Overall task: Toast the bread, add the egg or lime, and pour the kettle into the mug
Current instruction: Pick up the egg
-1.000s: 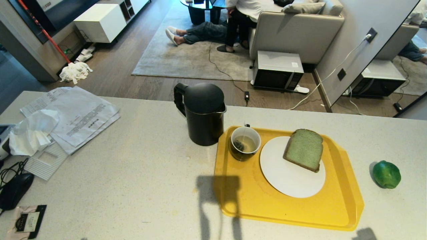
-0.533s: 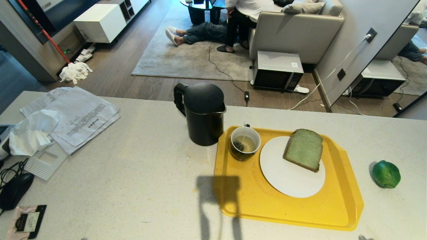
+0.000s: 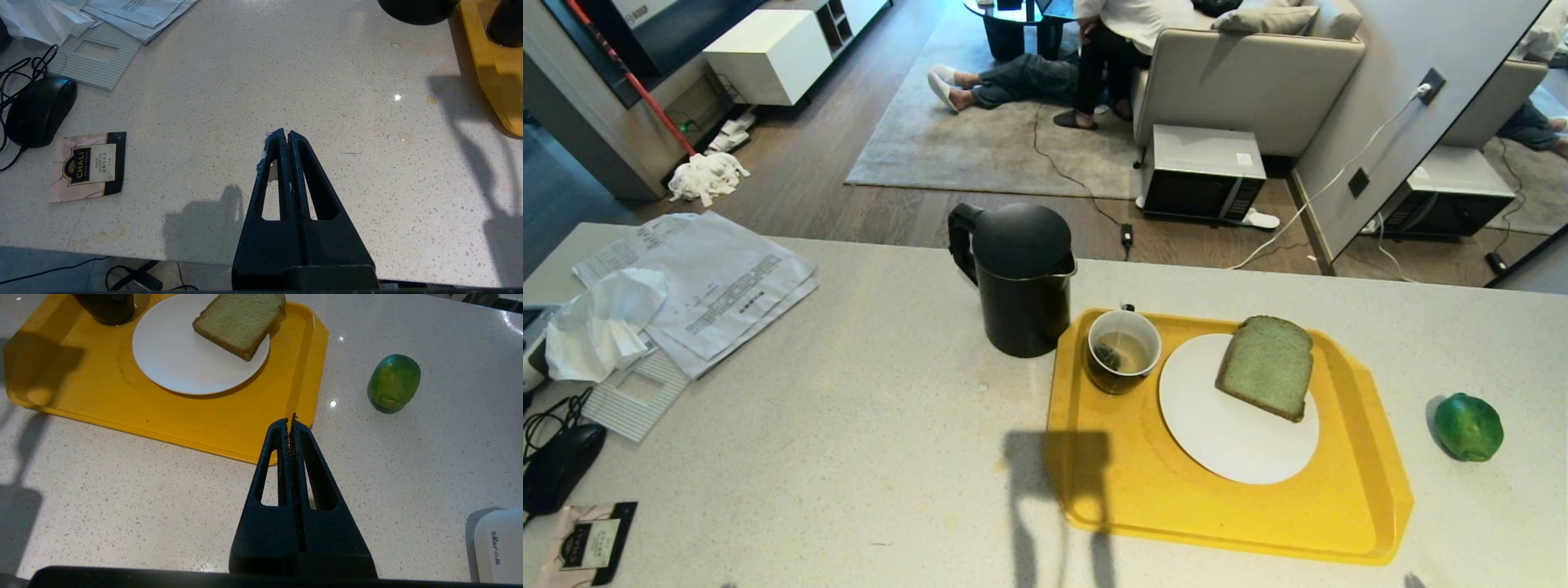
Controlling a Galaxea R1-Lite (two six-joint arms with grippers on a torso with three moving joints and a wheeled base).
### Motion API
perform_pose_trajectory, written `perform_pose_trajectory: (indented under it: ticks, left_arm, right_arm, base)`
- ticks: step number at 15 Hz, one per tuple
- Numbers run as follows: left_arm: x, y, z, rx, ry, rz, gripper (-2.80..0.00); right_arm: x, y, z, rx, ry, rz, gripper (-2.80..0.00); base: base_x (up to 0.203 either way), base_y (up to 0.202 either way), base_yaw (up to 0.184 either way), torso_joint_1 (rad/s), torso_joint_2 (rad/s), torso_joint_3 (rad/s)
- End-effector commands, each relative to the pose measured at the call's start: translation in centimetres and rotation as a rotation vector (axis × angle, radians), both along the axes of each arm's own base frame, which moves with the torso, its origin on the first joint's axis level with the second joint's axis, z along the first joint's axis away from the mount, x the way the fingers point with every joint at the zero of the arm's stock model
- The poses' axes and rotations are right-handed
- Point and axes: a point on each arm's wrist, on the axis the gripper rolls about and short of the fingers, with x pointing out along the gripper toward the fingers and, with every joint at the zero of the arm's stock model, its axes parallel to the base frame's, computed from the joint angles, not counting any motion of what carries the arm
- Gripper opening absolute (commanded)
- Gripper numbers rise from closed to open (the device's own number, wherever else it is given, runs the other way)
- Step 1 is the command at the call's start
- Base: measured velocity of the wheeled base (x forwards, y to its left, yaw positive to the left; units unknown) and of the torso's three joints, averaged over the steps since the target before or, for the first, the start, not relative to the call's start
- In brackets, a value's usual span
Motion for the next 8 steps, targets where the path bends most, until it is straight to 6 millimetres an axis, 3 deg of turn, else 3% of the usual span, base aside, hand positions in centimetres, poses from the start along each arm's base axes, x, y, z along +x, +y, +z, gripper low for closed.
perform_pose_trajectory:
  ticks: [1, 8]
  left_arm:
    - [0.01, 0.00, 0.00, 0.001, 0.002, 0.000, -2.80]
    - [0.01, 0.00, 0.00, 0.001, 0.001, 0.000, -2.80]
  right_arm:
    - [0.02, 0.00, -0.04, -0.001, 0.003, 0.001, -2.80]
    - [0.01, 0.00, 0.00, -0.001, 0.001, -0.001, -2.80]
  base:
    - [0.000, 0.000, 0.000, 0.000, 0.00, 0.000]
    - [0.000, 0.000, 0.000, 0.000, 0.00, 0.000]
